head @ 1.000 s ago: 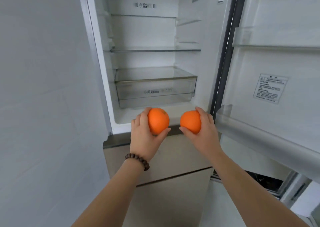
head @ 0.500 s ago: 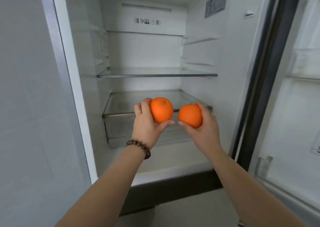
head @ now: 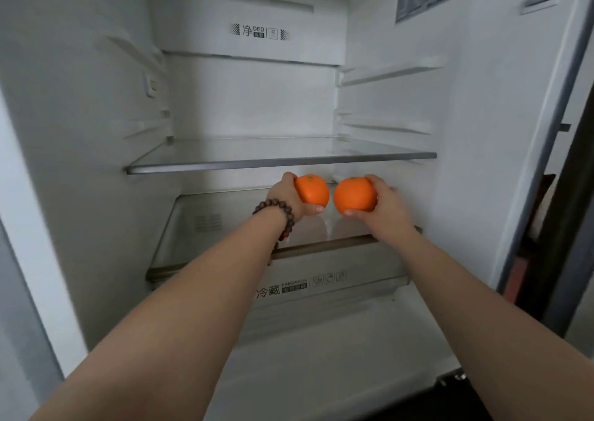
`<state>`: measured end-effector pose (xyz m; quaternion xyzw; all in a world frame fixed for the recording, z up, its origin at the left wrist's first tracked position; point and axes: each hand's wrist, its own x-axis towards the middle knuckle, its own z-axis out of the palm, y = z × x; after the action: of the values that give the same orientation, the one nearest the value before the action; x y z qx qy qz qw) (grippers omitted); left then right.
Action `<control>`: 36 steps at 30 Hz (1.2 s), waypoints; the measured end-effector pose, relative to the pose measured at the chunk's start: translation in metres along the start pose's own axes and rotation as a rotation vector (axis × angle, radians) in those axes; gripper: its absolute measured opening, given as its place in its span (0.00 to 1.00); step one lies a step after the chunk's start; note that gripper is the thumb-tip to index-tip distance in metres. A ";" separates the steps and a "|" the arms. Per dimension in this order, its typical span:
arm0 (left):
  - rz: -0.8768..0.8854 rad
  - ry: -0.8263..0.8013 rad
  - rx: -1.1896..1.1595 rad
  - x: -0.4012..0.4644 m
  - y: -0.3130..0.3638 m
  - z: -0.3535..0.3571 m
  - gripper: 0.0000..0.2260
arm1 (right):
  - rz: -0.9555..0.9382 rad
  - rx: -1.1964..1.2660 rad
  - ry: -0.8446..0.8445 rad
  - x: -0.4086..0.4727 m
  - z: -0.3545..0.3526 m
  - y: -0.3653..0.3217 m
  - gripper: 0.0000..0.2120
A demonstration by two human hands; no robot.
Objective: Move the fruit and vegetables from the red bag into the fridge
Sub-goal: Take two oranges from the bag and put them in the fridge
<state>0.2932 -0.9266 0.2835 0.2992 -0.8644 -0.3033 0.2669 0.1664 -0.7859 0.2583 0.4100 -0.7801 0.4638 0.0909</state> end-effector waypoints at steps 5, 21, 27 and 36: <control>-0.015 -0.027 -0.021 0.034 -0.004 0.009 0.37 | 0.040 -0.027 -0.081 0.033 0.006 0.005 0.41; -0.117 -0.026 -0.024 0.063 -0.008 0.021 0.50 | 0.110 0.055 -0.144 0.054 0.022 0.014 0.49; -0.185 -0.100 0.133 0.046 0.005 0.018 0.56 | 0.131 0.072 -0.080 0.049 0.018 0.007 0.51; 0.031 0.059 0.570 -0.001 0.000 0.009 0.48 | -0.051 -0.146 0.069 -0.001 0.009 -0.008 0.37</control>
<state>0.2880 -0.9225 0.2775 0.3577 -0.9112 -0.0350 0.2014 0.1751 -0.7939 0.2582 0.4057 -0.7976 0.4169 0.1592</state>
